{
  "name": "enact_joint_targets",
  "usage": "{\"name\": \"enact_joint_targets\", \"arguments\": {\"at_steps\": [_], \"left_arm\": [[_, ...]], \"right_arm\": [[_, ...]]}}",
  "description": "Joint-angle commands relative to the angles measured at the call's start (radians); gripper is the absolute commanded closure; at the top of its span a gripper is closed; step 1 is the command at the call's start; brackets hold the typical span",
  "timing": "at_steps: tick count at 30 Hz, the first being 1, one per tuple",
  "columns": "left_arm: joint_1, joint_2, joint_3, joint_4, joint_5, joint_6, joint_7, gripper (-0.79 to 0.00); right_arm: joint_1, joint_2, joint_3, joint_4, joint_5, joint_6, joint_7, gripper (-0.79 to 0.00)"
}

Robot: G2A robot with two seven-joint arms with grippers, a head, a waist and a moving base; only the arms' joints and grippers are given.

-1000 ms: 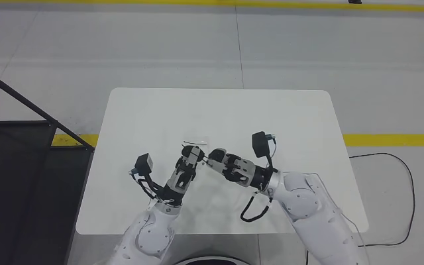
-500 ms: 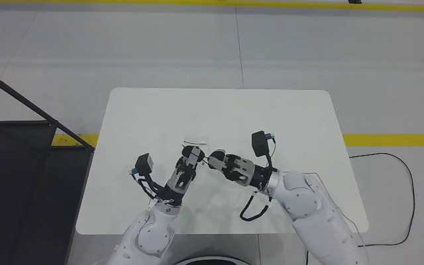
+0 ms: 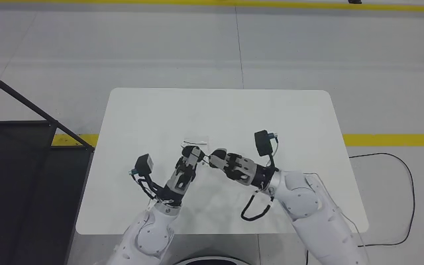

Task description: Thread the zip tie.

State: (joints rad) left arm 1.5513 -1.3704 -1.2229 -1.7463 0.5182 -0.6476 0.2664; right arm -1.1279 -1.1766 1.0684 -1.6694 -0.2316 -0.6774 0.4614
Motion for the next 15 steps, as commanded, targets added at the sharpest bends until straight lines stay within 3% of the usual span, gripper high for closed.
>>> {"name": "enact_joint_targets", "arguments": {"at_steps": [1, 10, 15], "left_arm": [[0.007, 0.001, -0.005, -0.004, 0.007, -0.006, -0.002, -0.785], [0.063, 0.015, -0.061, -0.03, -0.032, -0.07, -0.042, -0.785], [0.095, 0.041, -0.114, -0.047, -0.238, -0.135, -0.259, -0.785]], "right_arm": [[-0.001, 0.001, 0.007, 0.0, 0.034, -0.007, 0.006, 0.0], [0.009, 0.022, 0.062, 0.004, 0.296, -0.032, 0.187, 0.0], [0.05, 0.04, 0.065, 0.026, 0.472, 0.031, 0.439, 0.0]]}}
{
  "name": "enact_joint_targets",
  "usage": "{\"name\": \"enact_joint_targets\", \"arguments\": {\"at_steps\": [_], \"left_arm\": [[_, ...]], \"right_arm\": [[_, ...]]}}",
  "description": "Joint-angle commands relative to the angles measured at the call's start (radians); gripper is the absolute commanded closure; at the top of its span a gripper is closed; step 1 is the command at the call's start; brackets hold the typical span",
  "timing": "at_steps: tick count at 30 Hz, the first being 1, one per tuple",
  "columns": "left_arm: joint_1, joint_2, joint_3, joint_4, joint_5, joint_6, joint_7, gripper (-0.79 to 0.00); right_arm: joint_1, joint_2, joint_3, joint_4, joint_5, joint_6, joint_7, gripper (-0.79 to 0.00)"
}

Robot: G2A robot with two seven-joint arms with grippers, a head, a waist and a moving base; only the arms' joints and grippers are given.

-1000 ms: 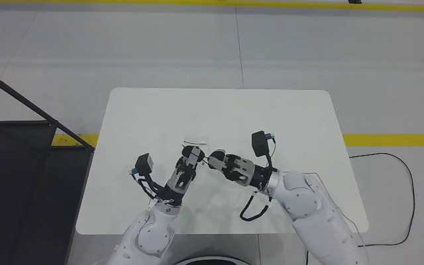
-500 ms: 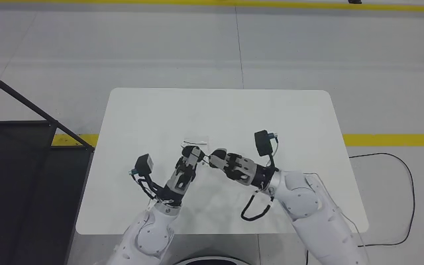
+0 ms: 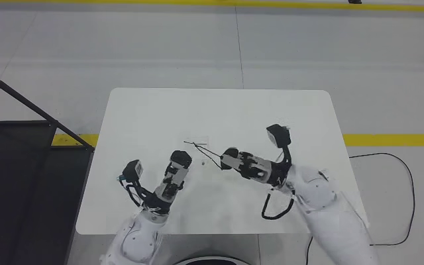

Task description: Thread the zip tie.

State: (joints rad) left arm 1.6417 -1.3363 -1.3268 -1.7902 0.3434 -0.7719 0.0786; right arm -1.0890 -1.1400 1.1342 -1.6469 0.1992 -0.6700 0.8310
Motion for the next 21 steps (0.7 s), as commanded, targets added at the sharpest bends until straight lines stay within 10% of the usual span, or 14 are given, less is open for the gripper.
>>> {"name": "enact_joint_targets", "arguments": {"at_steps": [1, 12, 21], "left_arm": [[0.009, 0.014, -0.024, -0.009, -0.124, -0.016, -0.135, -0.785], [0.014, 0.09, -0.186, -0.033, -0.661, 0.014, -0.735, -0.785], [0.014, 0.093, -0.195, -0.032, -0.673, 0.018, -0.751, -0.785]], "right_arm": [[0.024, 0.006, -0.002, 0.008, 0.082, 0.044, 0.126, 0.0], [0.123, 0.02, -0.008, 0.09, 0.39, 0.202, 0.48, 0.0], [0.145, 0.022, -0.008, 0.109, 0.422, 0.258, 0.53, 0.0]]}}
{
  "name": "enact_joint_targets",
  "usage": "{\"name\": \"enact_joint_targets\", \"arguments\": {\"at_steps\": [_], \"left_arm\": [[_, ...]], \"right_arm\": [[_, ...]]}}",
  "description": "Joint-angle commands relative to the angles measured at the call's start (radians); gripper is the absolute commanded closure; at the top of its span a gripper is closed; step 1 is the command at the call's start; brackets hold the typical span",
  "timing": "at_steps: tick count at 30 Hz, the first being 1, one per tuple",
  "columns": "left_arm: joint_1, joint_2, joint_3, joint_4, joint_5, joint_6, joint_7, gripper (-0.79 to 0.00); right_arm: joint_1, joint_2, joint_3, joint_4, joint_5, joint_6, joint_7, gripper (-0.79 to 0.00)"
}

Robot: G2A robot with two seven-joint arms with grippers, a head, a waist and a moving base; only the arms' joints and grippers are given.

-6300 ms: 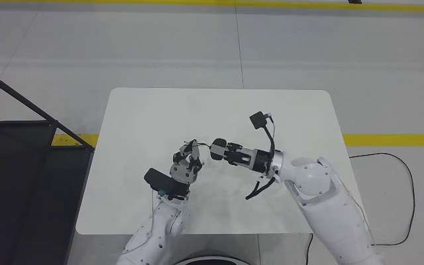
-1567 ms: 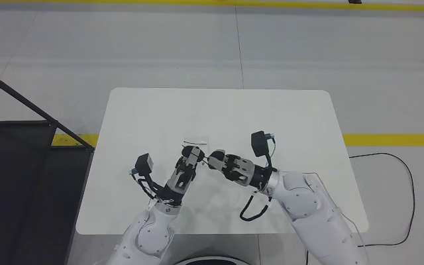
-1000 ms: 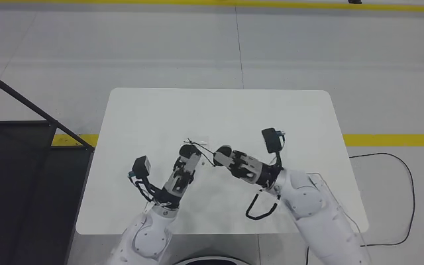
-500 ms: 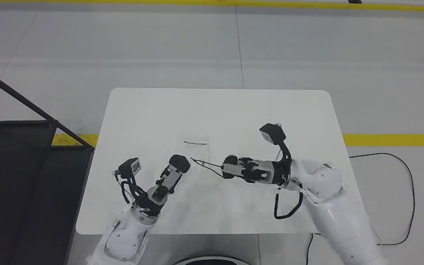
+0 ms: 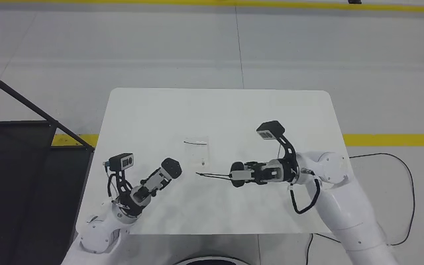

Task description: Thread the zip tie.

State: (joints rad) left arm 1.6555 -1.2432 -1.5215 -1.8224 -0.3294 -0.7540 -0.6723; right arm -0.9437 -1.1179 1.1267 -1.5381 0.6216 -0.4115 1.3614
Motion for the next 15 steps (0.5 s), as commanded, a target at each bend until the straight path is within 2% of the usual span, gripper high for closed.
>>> {"name": "enact_joint_targets", "arguments": {"at_steps": [1, 3, 5, 7, 11, 15], "left_arm": [[0.0, 0.0, 0.0, 0.0, 0.0, 0.0, 0.0, -0.785], [0.0, 0.0, 0.0, 0.0, 0.0, 0.0, 0.0, -0.785], [-0.003, 0.002, 0.021, -0.013, -0.032, 0.039, -0.029, -0.785], [-0.011, 0.007, 0.021, -0.013, -0.092, 0.065, -0.083, -0.785], [-0.041, 0.017, 0.014, 0.002, -0.178, 0.111, -0.173, -0.785], [-0.069, 0.022, 0.016, 0.027, -0.24, 0.133, -0.226, -0.767]], "right_arm": [[0.0, 0.0, 0.0, 0.0, 0.0, 0.0, 0.0, 0.0], [0.0, 0.0, 0.0, 0.0, 0.0, 0.0, 0.0, 0.0], [0.0, 0.0, 0.0, 0.0, 0.0, 0.0, 0.0, 0.0], [-0.004, -0.003, -0.027, -0.003, 0.047, 0.065, 0.03, 0.0], [0.064, -0.016, -0.066, 0.102, 0.122, 0.133, 0.082, 0.0], [0.132, -0.035, -0.118, 0.203, 0.162, 0.156, 0.11, 0.0]]}}
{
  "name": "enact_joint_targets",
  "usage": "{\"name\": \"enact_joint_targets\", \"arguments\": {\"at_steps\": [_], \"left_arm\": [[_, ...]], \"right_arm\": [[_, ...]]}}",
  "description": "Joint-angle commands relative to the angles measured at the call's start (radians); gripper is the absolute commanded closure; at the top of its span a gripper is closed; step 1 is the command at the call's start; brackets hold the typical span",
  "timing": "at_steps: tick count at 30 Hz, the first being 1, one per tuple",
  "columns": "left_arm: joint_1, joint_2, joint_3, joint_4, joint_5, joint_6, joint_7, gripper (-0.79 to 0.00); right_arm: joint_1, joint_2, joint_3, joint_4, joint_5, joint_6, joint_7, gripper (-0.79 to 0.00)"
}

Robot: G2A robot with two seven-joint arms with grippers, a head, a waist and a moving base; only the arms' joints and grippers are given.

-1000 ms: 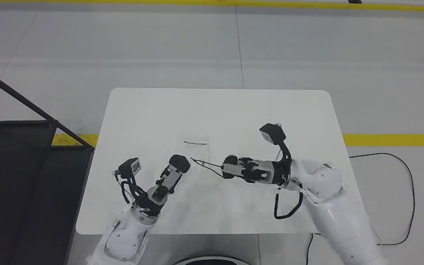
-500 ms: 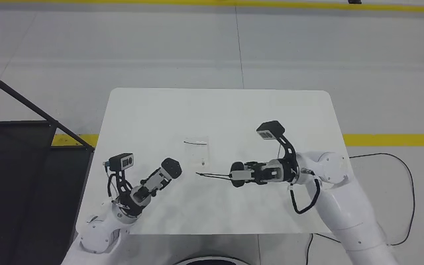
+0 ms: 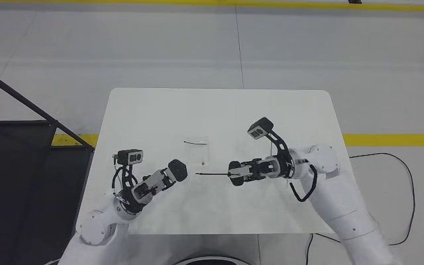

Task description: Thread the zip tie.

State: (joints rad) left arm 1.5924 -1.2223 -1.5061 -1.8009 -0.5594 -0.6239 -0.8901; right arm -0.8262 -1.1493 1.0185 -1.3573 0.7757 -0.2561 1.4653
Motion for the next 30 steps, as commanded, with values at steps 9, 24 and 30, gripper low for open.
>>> {"name": "enact_joint_targets", "arguments": {"at_steps": [9, 24, 30], "left_arm": [[-0.026, 0.002, 0.035, 0.016, -0.012, -0.032, -0.031, -0.416], [-0.054, 0.004, 0.081, 0.018, 0.04, -0.026, 0.011, -0.336], [-0.063, 0.006, 0.094, 0.021, 0.045, -0.027, 0.01, -0.308]], "right_arm": [[0.068, -0.025, -0.053, 0.104, 0.003, -0.01, 0.013, 0.0], [0.06, -0.03, -0.049, 0.099, -0.008, -0.006, 0.03, 0.0], [0.057, -0.031, -0.047, 0.098, -0.012, -0.001, 0.035, 0.0]]}}
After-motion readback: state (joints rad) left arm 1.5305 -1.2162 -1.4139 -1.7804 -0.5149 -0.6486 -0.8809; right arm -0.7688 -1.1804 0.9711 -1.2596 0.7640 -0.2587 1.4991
